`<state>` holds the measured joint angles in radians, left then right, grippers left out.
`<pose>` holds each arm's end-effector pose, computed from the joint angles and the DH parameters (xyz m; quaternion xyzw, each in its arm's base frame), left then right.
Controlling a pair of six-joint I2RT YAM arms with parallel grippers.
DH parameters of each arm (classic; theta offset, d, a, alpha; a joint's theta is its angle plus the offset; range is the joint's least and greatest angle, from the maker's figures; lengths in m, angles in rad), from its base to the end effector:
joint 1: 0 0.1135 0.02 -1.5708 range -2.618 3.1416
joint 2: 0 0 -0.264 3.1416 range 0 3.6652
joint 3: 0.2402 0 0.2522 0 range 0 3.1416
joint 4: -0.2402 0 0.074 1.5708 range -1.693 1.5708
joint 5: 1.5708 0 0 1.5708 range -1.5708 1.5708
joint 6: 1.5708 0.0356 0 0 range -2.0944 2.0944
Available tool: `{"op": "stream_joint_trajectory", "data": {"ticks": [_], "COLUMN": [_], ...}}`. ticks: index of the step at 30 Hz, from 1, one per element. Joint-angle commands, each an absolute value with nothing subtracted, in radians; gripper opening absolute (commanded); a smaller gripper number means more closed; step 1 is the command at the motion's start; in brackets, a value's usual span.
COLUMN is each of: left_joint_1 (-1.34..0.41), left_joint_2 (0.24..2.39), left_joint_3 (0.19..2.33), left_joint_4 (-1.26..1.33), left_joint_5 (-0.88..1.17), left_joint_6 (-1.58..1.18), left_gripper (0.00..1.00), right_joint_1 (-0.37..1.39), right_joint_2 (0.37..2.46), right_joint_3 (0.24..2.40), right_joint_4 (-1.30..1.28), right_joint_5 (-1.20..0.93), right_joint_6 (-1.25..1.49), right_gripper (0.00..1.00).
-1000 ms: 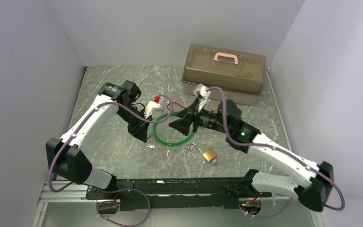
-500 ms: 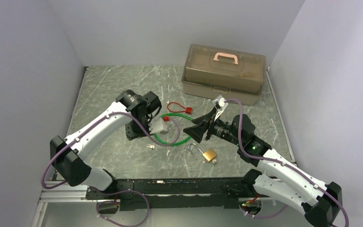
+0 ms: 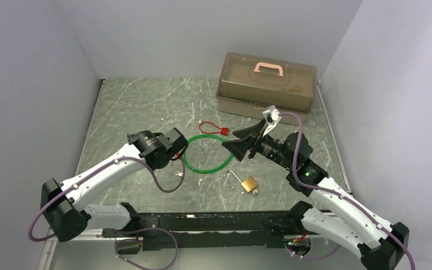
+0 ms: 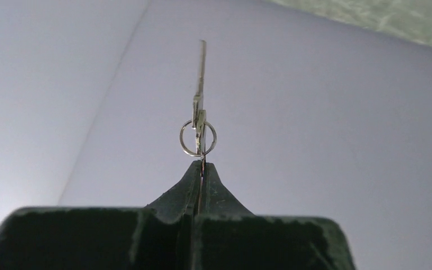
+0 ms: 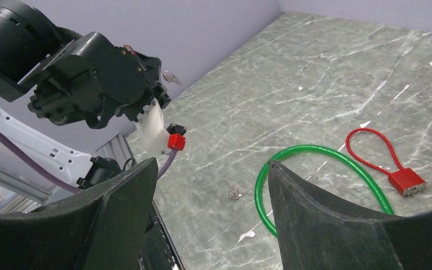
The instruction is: Unlock with the key
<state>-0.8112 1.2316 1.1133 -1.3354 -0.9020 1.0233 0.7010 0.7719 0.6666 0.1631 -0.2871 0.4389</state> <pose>0.1536 -0.1212 0.2977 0.6978 0.5665 0.4382 0.0063 0.1377 0.1294 0.3378 -0.1919 0.6599 0.4710 0.5530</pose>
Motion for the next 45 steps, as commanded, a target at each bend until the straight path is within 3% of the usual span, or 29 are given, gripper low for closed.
{"op": "stream_joint_trajectory", "data": {"ticks": [1,7,9,10,13,14,20,25,31,38,45], "left_joint_1": [-0.811,-0.818,-0.841,-0.861,-0.967,-0.978,-0.984,-0.985,-0.965,-0.821,-0.783], "left_joint_2": [1.229,1.251,1.226,1.211,1.199,1.21,1.25,1.209,1.215,1.231,1.225], "left_joint_3": [1.146,1.429,1.444,1.411,1.219,1.22,1.647,1.542,1.536,1.447,1.387], "left_joint_4": [-1.187,-0.977,-0.848,-0.918,-1.477,-1.553,-1.574,-1.575,-1.578,-1.583,-1.58], "left_joint_5": [-1.118,-1.205,-1.175,-1.142,-0.941,-0.848,-0.398,-0.237,0.147,0.544,0.672], "left_joint_6": [1.181,1.415,1.535,1.482,1.058,0.99,0.952,0.906,0.728,0.624,0.623], "left_gripper": [0.0,0.0,0.0,0.0,0.0,0.0,0.0,0.0,0.0,0.0,0.0], "right_joint_1": [0.695,0.695,0.695,0.695,0.695,0.695,0.695,0.694,0.693,0.709,0.825], "right_joint_2": [0.784,0.798,0.808,0.813,0.831,0.833,0.87,0.912,0.996,1.075,1.114], "right_joint_3": [0.723,0.758,0.759,0.755,0.75,0.751,0.782,0.812,0.78,0.748,0.69], "right_joint_4": [0.221,0.194,0.205,0.213,0.234,0.236,0.227,0.263,0.421,0.568,0.663], "right_joint_5": [-0.288,-0.297,-0.306,-0.311,-0.325,-0.328,-0.357,-0.38,-0.486,-0.645,-0.754], "right_joint_6": [0.451,0.437,0.443,0.449,0.461,0.459,0.44,0.431,0.457,0.5,0.52], "right_gripper": [0.74,0.74,0.74,0.74,0.73,0.73,0.73,0.74,0.73,0.71,0.68]}}
